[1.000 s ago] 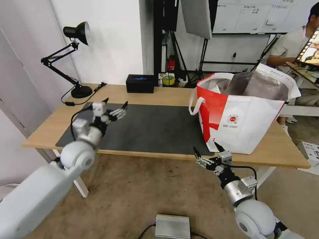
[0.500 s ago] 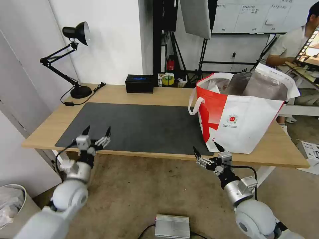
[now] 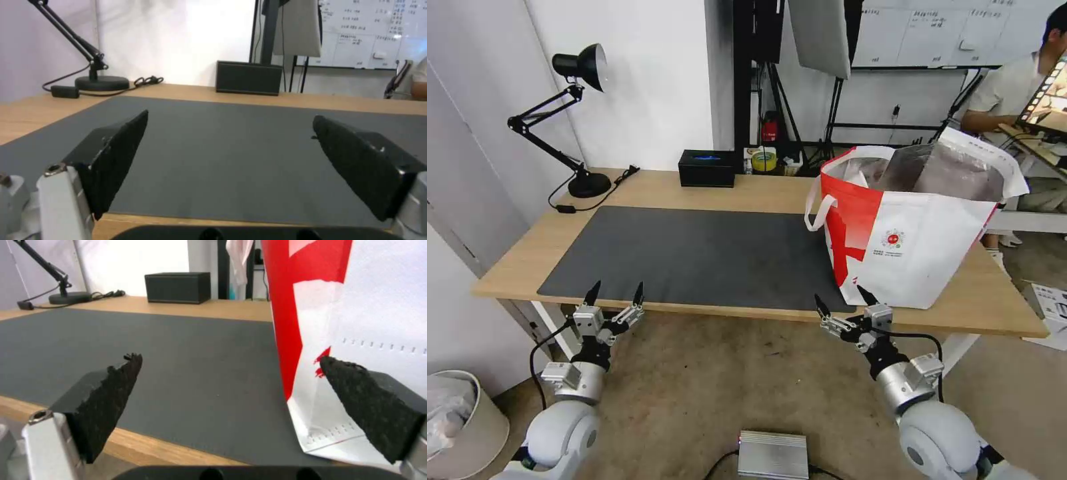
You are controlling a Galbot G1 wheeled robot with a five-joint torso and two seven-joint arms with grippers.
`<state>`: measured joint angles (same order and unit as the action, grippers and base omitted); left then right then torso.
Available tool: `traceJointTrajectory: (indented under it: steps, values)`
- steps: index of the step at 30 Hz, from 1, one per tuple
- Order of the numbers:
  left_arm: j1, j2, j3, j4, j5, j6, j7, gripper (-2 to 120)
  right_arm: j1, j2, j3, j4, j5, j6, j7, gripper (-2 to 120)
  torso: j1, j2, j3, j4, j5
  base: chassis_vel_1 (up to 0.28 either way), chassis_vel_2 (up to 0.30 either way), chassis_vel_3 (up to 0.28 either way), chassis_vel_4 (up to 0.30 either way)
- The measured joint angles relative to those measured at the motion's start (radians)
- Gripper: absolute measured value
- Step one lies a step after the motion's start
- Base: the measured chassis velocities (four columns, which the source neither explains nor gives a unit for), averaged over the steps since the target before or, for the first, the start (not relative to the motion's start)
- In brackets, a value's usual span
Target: Pick up the trash from the table and place it into the takeout bag.
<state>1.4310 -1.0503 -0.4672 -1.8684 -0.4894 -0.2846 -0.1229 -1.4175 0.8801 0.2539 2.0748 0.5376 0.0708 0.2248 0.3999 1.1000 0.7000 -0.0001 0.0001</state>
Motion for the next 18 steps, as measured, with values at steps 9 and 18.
traceJointTrajectory:
  steps: [9, 18]
  values:
    - [-0.003, 0.0, 0.001, 0.0, -0.001, 0.002, -0.001, 100, 0.0, 0.0, 0.0, 0.0, 0.0, 0.0, 0.0, 100, 0.0, 0.0, 0.0, 0.0, 0.0, 0.0, 0.0, 0.0, 0.0]
    - [-0.005, 0.001, 0.003, 0.0, -0.002, 0.004, -0.001, 100, 0.0, 0.0, 0.0, 0.0, 0.0, 0.0, 0.0, 100, 0.0, 0.0, 0.0, 0.0001, -0.0001, 0.0, 0.0, 0.0, 0.0]
